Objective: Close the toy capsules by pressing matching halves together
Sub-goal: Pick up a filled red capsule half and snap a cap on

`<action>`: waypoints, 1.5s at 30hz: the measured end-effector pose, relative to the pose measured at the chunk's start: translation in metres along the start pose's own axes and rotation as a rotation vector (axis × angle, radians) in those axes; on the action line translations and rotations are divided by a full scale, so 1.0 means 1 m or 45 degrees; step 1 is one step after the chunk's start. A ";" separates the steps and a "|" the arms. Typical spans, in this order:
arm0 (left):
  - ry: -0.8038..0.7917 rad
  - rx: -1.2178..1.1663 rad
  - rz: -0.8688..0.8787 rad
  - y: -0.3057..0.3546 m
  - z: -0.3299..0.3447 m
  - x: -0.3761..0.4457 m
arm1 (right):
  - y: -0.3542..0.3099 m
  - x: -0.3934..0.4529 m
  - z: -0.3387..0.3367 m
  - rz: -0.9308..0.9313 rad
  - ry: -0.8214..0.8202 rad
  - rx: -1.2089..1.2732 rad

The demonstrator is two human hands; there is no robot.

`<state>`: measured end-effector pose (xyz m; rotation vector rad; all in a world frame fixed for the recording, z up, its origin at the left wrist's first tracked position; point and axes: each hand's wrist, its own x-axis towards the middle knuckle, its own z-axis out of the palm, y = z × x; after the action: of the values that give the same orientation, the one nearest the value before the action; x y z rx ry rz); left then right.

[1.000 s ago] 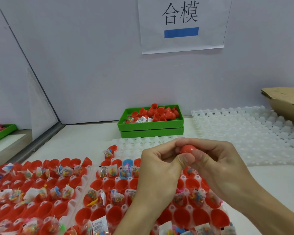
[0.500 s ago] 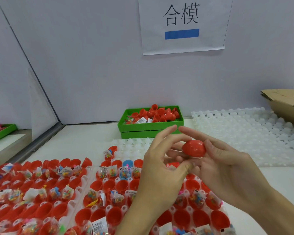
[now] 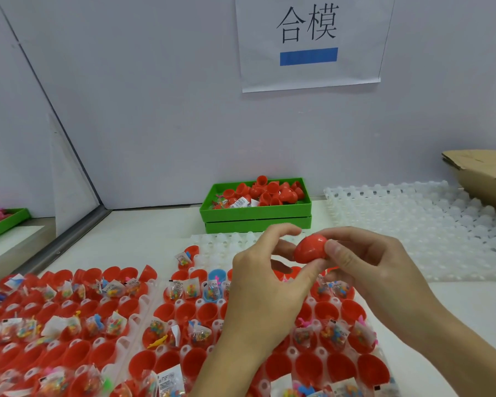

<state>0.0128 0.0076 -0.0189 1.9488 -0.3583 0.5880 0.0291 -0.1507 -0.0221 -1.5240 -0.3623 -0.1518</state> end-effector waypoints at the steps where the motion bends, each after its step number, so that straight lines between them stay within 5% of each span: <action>1: -0.009 0.004 -0.003 0.000 0.000 0.000 | 0.001 0.000 0.000 0.009 0.006 0.031; 20: 0.022 0.226 0.325 -0.007 0.004 -0.004 | 0.000 -0.002 0.004 0.119 -0.001 0.022; 29: -0.018 0.073 0.153 0.002 0.001 -0.001 | 0.005 -0.004 0.015 0.232 0.019 0.219; 38: 0.015 0.312 0.270 -0.005 -0.003 0.001 | -0.004 -0.008 0.016 0.102 -0.075 -0.188; 45: -0.100 0.461 0.329 -0.008 0.001 -0.001 | -0.002 -0.011 0.021 0.082 -0.055 -0.161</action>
<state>0.0158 0.0097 -0.0261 2.2955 -0.5924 0.7875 0.0156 -0.1316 -0.0239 -1.6644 -0.3426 -0.0925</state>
